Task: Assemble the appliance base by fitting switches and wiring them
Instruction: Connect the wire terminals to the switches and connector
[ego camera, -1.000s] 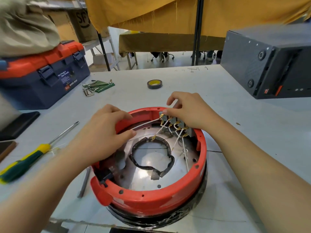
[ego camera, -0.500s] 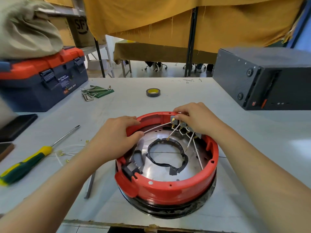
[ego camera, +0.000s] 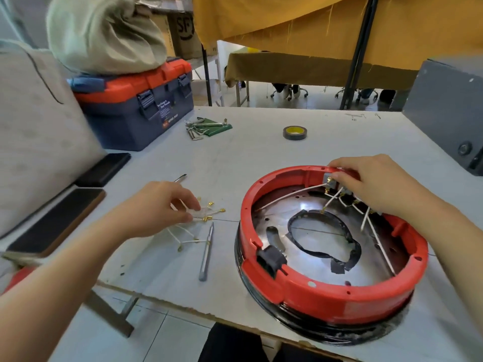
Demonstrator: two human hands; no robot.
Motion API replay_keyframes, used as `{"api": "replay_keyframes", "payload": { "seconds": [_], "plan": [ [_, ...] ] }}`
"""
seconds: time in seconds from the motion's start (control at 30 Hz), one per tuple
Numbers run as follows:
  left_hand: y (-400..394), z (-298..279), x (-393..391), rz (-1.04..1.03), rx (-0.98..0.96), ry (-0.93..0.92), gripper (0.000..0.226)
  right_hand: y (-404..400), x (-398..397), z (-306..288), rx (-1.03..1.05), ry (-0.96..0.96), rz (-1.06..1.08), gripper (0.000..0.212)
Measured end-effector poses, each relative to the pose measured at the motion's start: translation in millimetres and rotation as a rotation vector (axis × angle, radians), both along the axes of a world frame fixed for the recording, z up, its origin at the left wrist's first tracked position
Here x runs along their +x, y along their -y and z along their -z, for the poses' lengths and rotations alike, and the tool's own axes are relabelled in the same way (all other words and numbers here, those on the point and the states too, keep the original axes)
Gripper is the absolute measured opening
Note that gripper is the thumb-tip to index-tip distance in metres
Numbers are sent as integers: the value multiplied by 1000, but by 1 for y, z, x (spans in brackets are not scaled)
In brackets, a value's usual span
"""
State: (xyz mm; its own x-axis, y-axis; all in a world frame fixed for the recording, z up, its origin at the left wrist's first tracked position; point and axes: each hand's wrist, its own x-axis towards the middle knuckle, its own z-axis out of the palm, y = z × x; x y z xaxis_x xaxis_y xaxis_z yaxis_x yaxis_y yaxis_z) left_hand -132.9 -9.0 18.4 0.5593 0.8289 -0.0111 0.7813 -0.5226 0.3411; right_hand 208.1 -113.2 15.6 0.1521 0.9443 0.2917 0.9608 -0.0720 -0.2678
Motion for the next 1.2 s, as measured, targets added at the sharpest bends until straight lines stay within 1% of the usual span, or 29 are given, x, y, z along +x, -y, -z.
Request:
{"api": "replay_keyframes", "payload": {
  "seconds": [0.13,0.23,0.3,0.47,0.53,0.63,0.8,0.9,1.0,1.07,1.17,1.2],
  "plan": [
    [-11,9,-5,-35,60,-55,18,0,0,0,13,1,-25,27],
    [-19,14,-2,-65,36,-61,17,-1,1,0,17,9,-35,27],
    [-20,17,1,-55,-20,-39,13,-1,1,1,20,6,-32,27],
    [-22,18,1,-40,-115,5,15,-2,2,1,16,-14,-31,27],
    [-22,18,-2,-45,-112,44,13,-2,3,2,22,-20,-35,26],
    [-21,17,-8,-56,-73,152,10,-3,4,3,30,-17,-39,25],
    [-20,15,-11,-32,-98,143,11,-4,5,5,52,-5,-48,25],
    [-20,13,-9,-54,-112,266,16,-4,5,4,47,-14,-43,25],
    [-19,9,-10,-99,-117,402,6,-3,5,4,38,-8,-38,25],
    [-19,4,-9,-110,-127,473,8,-3,4,3,27,-3,-32,25],
    [-18,-9,-6,-69,-221,557,1,-2,3,1,16,-16,-32,26],
    [-17,-13,-4,-45,-268,588,4,-2,2,1,15,-22,-32,26]
  ]
}}
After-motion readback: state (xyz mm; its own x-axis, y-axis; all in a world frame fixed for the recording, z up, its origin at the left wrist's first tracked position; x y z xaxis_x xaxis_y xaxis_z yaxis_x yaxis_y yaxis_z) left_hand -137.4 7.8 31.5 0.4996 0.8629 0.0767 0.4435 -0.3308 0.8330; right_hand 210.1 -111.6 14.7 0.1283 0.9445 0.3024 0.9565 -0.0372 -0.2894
